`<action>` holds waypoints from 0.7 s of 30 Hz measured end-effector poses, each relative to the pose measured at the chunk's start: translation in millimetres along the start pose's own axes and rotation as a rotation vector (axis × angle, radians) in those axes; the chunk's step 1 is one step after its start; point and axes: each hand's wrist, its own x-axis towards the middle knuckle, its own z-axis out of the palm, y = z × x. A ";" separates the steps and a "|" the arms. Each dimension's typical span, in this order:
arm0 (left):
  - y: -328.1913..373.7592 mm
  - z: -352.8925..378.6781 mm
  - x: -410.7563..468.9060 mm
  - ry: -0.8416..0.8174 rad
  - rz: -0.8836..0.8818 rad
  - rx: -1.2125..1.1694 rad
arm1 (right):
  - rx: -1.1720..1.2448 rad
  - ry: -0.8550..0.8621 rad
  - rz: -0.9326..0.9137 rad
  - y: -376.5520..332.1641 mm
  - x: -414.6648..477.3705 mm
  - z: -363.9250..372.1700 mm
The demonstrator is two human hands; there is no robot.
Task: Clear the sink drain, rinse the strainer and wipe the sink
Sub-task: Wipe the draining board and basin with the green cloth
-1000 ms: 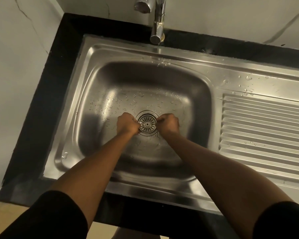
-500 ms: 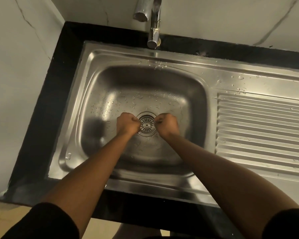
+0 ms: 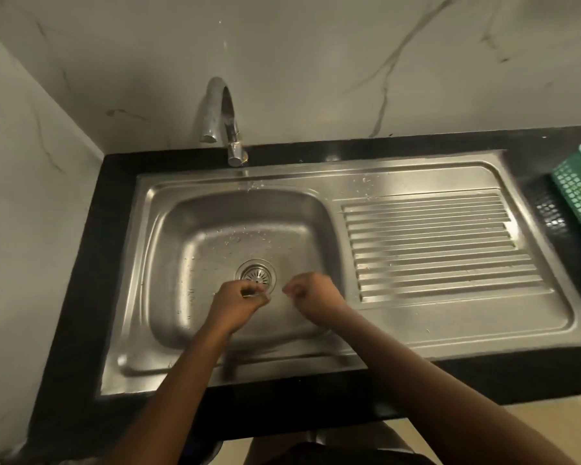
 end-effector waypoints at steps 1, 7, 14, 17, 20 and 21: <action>0.1 4.7 -3.4 -0.038 -0.015 0.053 | -0.138 -0.077 0.012 4.9 -5.4 -0.2; 32.1 31.9 -23.2 0.045 0.137 0.012 | 0.024 0.181 -0.009 13.4 -36.2 -34.1; 94.9 101.1 -52.2 -0.067 0.272 -0.123 | 0.527 0.408 -0.018 48.7 -90.6 -104.2; 126.2 143.7 -65.0 -0.113 0.332 -0.136 | 0.614 0.471 -0.033 68.2 -116.8 -142.8; 155.3 189.4 -79.9 -0.142 0.382 -0.128 | 0.662 0.502 -0.070 92.2 -143.0 -183.3; 165.6 206.7 -85.5 -0.141 0.398 -0.122 | 0.671 0.502 -0.081 103.1 -151.1 -197.8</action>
